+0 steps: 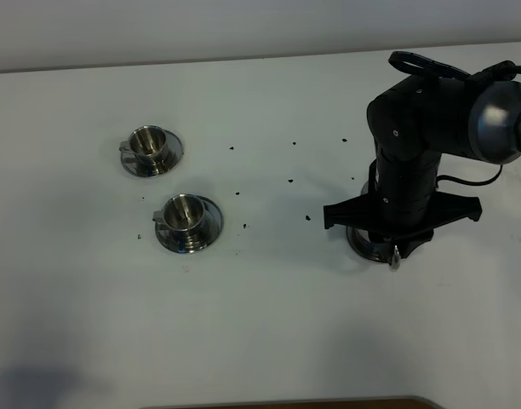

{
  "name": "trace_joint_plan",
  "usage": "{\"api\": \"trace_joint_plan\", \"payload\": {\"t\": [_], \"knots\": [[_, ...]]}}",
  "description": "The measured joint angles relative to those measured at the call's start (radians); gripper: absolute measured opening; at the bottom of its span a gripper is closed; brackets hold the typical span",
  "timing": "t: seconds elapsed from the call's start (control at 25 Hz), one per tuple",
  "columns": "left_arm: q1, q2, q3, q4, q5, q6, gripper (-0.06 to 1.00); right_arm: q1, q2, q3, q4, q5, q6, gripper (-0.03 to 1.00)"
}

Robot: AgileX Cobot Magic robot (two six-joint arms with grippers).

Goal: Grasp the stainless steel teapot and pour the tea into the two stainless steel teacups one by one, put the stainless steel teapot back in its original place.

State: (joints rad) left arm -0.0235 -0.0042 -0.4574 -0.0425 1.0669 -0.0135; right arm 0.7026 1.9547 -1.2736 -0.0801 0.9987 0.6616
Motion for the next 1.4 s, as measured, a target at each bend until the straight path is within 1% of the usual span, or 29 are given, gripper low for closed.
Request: {"api": "trace_joint_plan", "payload": {"t": [0.84,1.4], "knots": [[0.000,0.000,0.000,0.000,0.000,0.000,0.45,0.000,-0.028,0.000,-0.037,0.010,-0.026,0.19],[0.000,0.000,0.000,0.000,0.000,0.000,0.45,0.001,-0.057,0.000,-0.065,-0.021,-0.042,0.19]]}}
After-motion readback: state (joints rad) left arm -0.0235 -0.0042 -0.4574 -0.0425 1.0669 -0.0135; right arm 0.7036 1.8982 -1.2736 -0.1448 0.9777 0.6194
